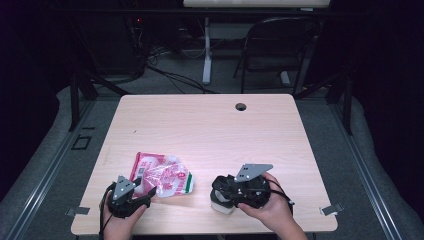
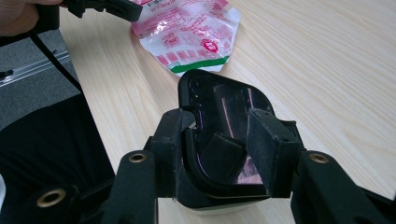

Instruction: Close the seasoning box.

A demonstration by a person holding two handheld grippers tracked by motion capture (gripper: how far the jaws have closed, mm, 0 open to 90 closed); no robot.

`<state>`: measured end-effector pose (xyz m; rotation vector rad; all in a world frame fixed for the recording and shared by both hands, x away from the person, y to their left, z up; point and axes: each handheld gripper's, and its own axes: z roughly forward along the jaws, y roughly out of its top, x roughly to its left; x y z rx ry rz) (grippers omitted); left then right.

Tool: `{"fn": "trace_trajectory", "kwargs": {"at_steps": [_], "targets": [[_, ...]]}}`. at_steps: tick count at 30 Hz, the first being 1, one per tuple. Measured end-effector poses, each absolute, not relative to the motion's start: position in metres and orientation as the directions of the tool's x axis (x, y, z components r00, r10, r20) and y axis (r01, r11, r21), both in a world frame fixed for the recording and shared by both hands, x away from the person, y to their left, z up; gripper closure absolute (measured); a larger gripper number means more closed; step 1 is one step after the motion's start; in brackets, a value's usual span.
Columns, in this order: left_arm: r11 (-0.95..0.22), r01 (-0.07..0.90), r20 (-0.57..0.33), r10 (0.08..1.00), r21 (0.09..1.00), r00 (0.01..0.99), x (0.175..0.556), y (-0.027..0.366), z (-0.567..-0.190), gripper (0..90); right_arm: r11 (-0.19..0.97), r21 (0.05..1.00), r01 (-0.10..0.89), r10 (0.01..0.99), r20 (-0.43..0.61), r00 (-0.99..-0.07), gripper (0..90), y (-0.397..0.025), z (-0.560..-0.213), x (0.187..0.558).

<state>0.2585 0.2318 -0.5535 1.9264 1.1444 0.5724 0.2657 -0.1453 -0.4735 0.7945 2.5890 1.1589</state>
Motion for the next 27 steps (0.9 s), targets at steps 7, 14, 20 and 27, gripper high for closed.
{"fn": "trace_trajectory", "kwargs": {"at_steps": [7, 14, 20, 27], "targets": [[-0.264, 0.506, -0.018, 0.874, 0.821, 0.486, 0.2586, 0.232, -0.5536, 35.2, 0.553, 0.735, 0.393, 0.545, 0.038, -0.838, 56.4, -0.1452, -0.4732, 0.2656], [-0.26, 0.507, -0.023, 0.874, 0.821, 0.485, 0.2589, 0.2322, -0.5541, 35.2, 0.558, 0.735, 0.385, 0.527, 0.044, -0.849, 55.2, -0.1442, -0.4738, 0.2651], [-0.259, 0.507, -0.022, 0.876, 0.822, 0.483, 0.259, 0.2328, -0.5541, 35.2, 0.563, 0.732, 0.384, 0.513, 0.056, -0.857, 53.1, -0.1419, -0.476, 0.2651], [-0.258, 0.508, -0.022, 0.876, 0.822, 0.481, 0.2589, 0.2336, -0.5538, 35.2, 0.567, 0.727, 0.387, 0.502, 0.068, -0.862, 50.8, -0.14, -0.478, 0.2656]]}}
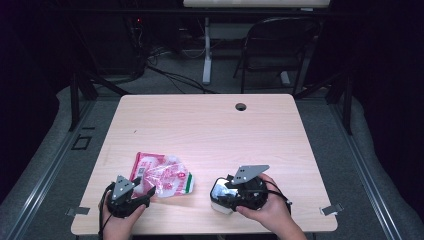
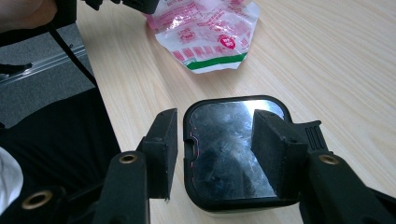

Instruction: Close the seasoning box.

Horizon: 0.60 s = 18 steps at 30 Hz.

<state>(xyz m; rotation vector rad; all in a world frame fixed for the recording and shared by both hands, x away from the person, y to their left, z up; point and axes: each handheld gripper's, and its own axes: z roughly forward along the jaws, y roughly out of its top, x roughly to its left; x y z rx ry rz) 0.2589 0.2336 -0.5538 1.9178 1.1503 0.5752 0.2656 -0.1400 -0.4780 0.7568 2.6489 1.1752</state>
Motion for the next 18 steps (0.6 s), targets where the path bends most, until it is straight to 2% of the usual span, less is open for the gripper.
{"fn": "trace_trajectory", "kwargs": {"at_steps": [18], "targets": [[-0.259, 0.509, -0.021, 0.877, 0.821, 0.481, 0.2591, 0.2333, -0.5545, 35.2, 0.542, 0.741, 0.397, 0.523, 0.072, -0.849, 49.8, -0.1443, -0.4765, 0.2674]]}}
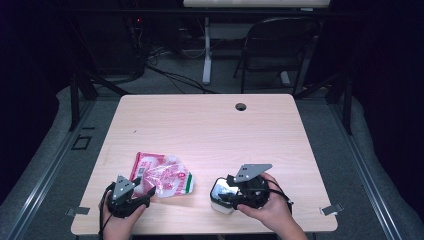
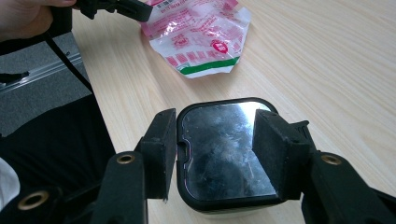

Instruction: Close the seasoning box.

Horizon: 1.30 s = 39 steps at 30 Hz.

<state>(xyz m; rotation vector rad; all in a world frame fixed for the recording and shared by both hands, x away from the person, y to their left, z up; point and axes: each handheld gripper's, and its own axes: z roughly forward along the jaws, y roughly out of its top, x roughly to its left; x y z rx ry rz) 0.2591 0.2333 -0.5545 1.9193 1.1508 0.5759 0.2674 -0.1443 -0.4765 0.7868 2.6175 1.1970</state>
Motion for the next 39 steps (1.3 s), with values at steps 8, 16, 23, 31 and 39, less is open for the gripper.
{"fn": "trace_trajectory", "kwargs": {"at_steps": [8, 16, 23, 31, 39], "targets": [[-0.262, 0.509, -0.019, 0.876, 0.82, 0.482, 0.259, 0.233, -0.555, 35.2, 0.532, 0.745, 0.401, 0.532, 0.074, -0.843, 49.7, -0.146, -0.477, 0.268], [-0.262, 0.509, -0.018, 0.877, 0.82, 0.48, 0.259, 0.233, -0.555, 35.2, 0.527, 0.744, 0.41, 0.538, 0.082, -0.839, 49.8, -0.149, -0.477, 0.27], [-0.26, 0.51, -0.02, 0.877, 0.82, 0.479, 0.259, 0.234, -0.555, 35.2, 0.551, 0.723, 0.417, 0.53, 0.082, -0.844, 49.9, -0.156, -0.468, 0.269], [-0.26, 0.511, -0.02, 0.878, 0.82, 0.478, 0.26, 0.234, -0.555, 35.2, 0.592, 0.672, 0.445, 0.536, 0.084, -0.84, 50.1, -0.169, -0.464, 0.271], [-0.258, 0.514, -0.021, 0.88, 0.818, 0.475, 0.26, 0.235, -0.555, 35.2, 0.59, 0.656, 0.472, 0.56, 0.089, -0.824, 50.2, -0.181, -0.464, 0.275]]}}
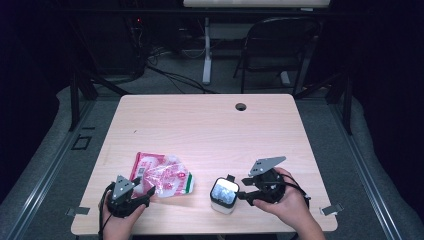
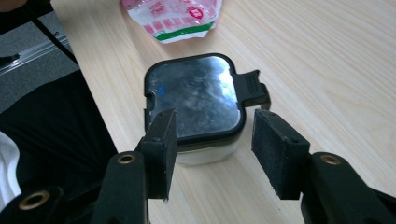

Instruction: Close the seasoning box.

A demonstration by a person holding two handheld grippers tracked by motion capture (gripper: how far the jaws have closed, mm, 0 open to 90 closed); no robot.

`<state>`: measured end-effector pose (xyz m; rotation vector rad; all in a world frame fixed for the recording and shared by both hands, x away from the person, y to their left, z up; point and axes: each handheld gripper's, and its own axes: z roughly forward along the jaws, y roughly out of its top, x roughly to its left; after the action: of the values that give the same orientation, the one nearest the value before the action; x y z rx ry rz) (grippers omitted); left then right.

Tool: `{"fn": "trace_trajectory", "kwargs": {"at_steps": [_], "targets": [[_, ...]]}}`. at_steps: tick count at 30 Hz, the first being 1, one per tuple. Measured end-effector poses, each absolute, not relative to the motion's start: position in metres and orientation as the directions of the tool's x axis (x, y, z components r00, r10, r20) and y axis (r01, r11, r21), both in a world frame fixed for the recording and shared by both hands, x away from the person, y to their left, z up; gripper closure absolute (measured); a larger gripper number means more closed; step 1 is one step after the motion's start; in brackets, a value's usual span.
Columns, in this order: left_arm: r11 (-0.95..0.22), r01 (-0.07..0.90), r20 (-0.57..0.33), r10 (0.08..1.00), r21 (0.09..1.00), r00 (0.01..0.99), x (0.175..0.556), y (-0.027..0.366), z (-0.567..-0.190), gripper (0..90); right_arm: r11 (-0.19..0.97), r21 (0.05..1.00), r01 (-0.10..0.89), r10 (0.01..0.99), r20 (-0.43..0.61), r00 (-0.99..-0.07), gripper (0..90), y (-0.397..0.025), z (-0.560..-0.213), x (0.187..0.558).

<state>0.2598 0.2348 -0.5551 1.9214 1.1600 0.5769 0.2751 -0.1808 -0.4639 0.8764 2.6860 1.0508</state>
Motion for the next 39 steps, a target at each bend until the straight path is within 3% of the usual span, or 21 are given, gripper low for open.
{"fn": "trace_trajectory", "kwargs": {"at_steps": [14, 39], "targets": [[-0.257, 0.514, -0.017, 0.883, 0.818, 0.469, 0.261, 0.237, -0.555, 35.2, 0.514, 0.652, 0.558, 0.669, 0.103, -0.736, 50.5, -0.215, -0.469, 0.287], [-0.25, 0.527, -0.015, 0.894, 0.812, 0.447, 0.264, 0.245, -0.557, 35.3, 0.318, 0.573, 0.756, 0.85, 0.18, -0.494, 51.3, -0.26, -0.523, 0.315]]}}
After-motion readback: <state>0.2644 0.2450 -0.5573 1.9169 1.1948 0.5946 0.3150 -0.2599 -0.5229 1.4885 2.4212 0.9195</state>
